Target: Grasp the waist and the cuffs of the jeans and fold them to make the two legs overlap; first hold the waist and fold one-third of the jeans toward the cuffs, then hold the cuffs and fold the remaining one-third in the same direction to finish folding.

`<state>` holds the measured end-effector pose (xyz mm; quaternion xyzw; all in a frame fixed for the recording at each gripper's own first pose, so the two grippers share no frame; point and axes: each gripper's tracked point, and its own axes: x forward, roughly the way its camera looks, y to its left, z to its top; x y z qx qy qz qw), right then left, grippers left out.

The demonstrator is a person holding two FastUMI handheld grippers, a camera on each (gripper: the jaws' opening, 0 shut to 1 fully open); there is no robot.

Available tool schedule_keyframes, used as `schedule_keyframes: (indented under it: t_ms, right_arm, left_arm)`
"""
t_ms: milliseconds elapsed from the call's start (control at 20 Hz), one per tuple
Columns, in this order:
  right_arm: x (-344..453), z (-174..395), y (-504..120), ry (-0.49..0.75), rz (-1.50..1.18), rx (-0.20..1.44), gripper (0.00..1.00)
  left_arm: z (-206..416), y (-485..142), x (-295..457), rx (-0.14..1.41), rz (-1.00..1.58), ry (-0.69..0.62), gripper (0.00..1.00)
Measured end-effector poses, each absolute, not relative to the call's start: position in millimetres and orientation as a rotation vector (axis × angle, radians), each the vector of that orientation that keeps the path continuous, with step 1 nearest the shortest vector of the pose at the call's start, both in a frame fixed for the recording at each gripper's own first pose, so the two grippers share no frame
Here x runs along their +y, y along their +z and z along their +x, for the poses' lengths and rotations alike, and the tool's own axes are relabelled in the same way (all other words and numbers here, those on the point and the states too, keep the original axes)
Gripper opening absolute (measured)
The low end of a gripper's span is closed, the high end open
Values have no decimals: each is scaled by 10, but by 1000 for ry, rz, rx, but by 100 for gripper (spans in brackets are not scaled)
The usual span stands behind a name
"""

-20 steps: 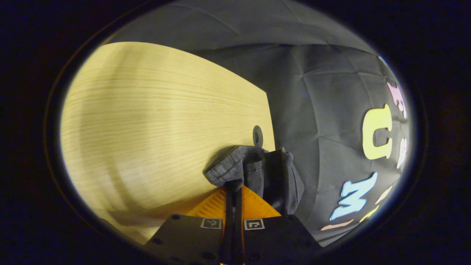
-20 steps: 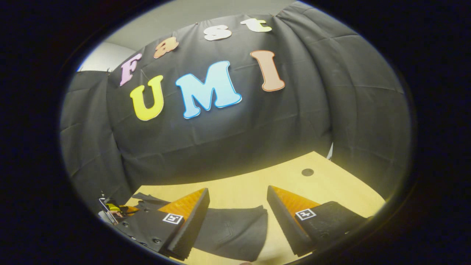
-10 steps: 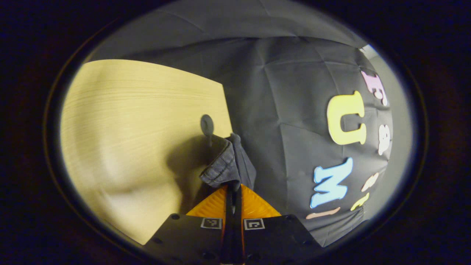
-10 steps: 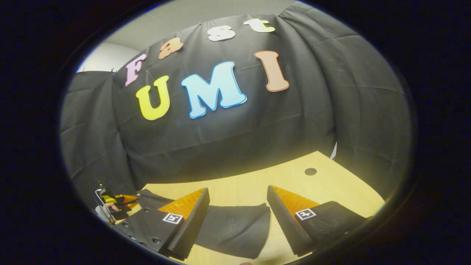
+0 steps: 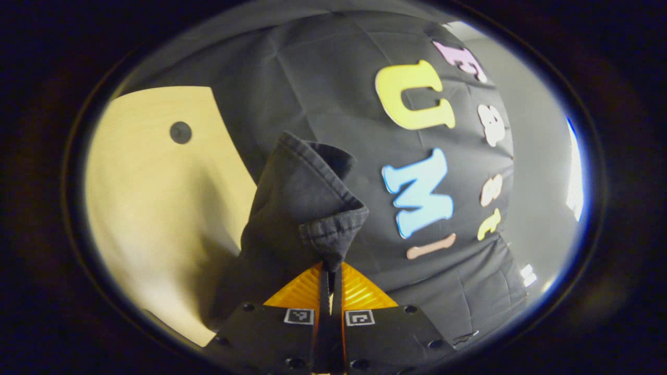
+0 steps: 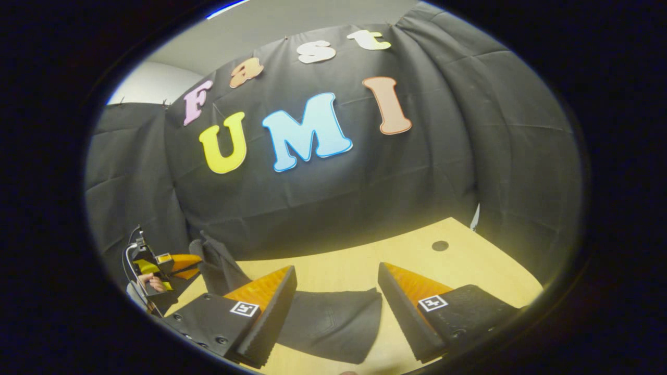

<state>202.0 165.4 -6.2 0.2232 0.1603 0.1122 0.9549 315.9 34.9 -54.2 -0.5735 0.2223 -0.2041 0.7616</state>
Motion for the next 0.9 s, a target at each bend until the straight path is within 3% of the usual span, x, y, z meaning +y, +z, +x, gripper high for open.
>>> schedule_keyframes:
  t_ms: [50,100,350,550,900]
  right_arm:
    - [1619,2008,-60,225,460,325,88]
    - [1579,1992,-71,221,466,324,94]
    - [1378,1865,-105,204,505,313,94]
    - [1294,1860,-102,199,510,296,94]
    - [1331,1866,-204,232,522,305,94]
  left_arm:
    - [3045,-466,73,507,-1219,-497,8]
    - [2921,-425,-203,536,-1177,-549,8]
    - [2260,-857,-1373,736,-919,-703,8]
    - [1859,-1517,-1876,856,-719,-699,8]
    - [1617,-2099,-2038,884,-443,-604,8]
